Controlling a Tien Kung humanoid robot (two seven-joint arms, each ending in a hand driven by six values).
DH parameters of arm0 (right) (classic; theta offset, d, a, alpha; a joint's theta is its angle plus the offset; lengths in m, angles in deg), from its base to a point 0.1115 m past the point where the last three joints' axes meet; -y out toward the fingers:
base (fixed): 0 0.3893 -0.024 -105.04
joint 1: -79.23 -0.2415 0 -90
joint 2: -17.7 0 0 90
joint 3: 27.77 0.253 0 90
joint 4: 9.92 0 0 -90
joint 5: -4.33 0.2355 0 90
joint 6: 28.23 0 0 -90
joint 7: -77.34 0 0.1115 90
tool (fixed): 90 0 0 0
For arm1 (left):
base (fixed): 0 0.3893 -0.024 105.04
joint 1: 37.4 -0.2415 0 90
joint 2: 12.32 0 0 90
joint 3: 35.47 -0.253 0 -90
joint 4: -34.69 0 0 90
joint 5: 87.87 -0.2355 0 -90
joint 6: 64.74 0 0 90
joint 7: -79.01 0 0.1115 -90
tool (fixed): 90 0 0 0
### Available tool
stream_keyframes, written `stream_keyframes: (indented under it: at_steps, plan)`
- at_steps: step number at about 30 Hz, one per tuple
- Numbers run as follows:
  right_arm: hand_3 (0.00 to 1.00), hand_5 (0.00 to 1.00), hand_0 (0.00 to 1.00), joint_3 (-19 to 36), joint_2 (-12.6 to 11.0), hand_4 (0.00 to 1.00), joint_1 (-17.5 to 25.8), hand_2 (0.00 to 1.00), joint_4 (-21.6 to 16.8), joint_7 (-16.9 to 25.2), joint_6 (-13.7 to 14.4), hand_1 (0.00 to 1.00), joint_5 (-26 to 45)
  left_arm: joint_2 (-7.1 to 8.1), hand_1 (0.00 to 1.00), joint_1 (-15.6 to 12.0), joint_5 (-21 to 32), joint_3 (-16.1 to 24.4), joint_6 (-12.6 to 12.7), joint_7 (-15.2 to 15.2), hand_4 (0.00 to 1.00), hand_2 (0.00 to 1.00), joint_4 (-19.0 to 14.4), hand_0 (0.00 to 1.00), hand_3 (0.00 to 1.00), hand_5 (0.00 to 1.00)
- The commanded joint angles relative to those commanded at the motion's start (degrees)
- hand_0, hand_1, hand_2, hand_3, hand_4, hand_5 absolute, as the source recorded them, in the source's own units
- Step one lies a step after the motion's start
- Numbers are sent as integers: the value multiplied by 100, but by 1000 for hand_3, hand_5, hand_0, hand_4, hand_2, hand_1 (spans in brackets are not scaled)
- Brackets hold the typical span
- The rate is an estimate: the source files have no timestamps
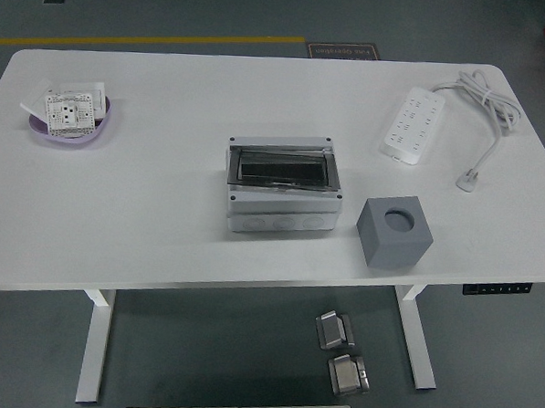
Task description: Pick up the cylinder from the cube,place it in the box,flap close box
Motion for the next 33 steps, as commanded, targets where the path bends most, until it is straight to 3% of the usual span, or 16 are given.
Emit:
stream_keyframes:
  at_steps: [3,4,24,33]
  plan:
    - [811,535,734,-2,7,819,-4,774,1,-11,-30,730,-6,-14,679,5,-75,105,-20,-12,563,600,-22,684,622,334]
    - [875,577,779,-9,4,832,-5,796,0,-14,-37,756,-10,-15,673,2,-96,133,-26,-16,563,599,-30,681,621,339]
    - [849,595,783,-815,144,842,-378,764,191,136,88,739,-73,-95,668,-16,-398,504,-60,-46,600,593,-123,677,625,324]
    - [842,611,779,-904,59,849,-424,757,178,93,144,727,-112,-125,668,0,-407,539,-58,-54,606,593,-102,677,626,328]
